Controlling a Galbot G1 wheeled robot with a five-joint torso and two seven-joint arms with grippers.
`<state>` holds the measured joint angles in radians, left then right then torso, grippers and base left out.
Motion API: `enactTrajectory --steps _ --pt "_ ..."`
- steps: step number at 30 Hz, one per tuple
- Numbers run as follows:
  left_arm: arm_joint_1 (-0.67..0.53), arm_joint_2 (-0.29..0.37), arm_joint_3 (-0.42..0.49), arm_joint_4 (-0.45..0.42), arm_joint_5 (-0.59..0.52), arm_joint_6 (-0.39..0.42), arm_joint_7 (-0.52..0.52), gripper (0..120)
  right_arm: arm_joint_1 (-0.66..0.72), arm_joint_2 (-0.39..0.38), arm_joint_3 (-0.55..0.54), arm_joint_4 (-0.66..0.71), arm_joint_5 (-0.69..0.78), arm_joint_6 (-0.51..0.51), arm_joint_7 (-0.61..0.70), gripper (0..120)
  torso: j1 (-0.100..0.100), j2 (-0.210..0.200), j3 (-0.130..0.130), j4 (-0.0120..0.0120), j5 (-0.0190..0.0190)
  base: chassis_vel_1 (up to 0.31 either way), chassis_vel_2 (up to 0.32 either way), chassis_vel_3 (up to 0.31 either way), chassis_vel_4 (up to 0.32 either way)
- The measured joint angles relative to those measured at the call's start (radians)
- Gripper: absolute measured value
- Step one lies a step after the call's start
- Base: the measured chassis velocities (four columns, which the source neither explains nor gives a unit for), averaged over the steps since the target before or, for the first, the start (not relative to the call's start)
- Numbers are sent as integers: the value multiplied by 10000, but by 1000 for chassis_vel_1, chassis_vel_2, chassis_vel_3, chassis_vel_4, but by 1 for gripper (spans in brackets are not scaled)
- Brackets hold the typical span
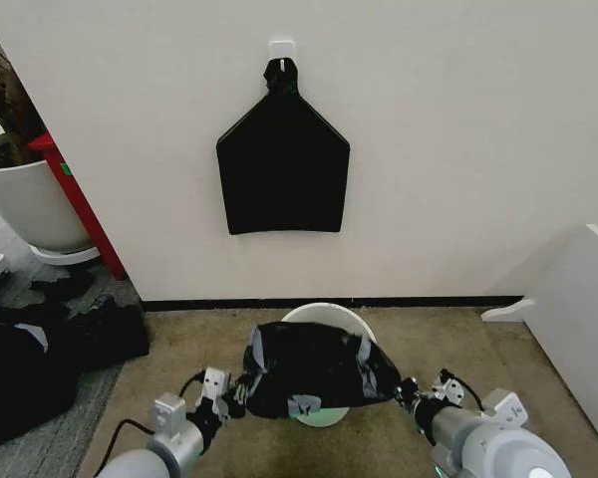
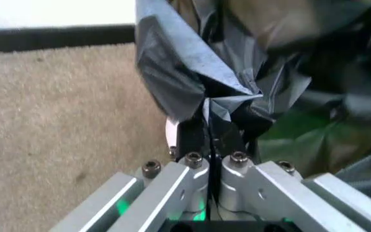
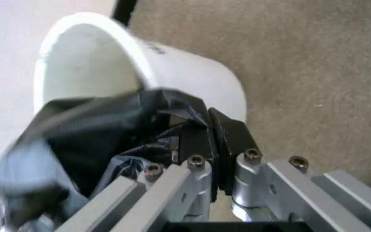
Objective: Place the garbage bag over the trash bin.
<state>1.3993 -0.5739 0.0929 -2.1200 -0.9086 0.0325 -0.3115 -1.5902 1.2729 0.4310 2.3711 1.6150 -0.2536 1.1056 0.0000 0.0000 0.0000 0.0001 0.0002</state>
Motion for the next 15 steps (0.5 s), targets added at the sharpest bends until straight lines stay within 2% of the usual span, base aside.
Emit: enactTrajectory --steps 4,5,9,15 --pt "-1284 -304 1338 647 -25 -18 23 0 353 130 38 -827 -207 -173 -609 0 0 0 0 -1 0 0 0 0 0" --pt "-1284 -304 1338 647 -25 -18 23 0 353 130 38 -827 -207 -173 -609 0 0 0 0 -1 0 0 0 0 0" --pt "-3123 -631 3080 1157 -224 -81 -92 0 912 184 121 -1653 -180 -356 -971 0 1 0 1 -3 1 0 0 0 0" --pt "-4495 -1070 4014 1765 -416 -239 -252 0 1268 52 206 -2350 -430 -644 -1658 0 1 -1 2 -1 -2 0 0 0 0"
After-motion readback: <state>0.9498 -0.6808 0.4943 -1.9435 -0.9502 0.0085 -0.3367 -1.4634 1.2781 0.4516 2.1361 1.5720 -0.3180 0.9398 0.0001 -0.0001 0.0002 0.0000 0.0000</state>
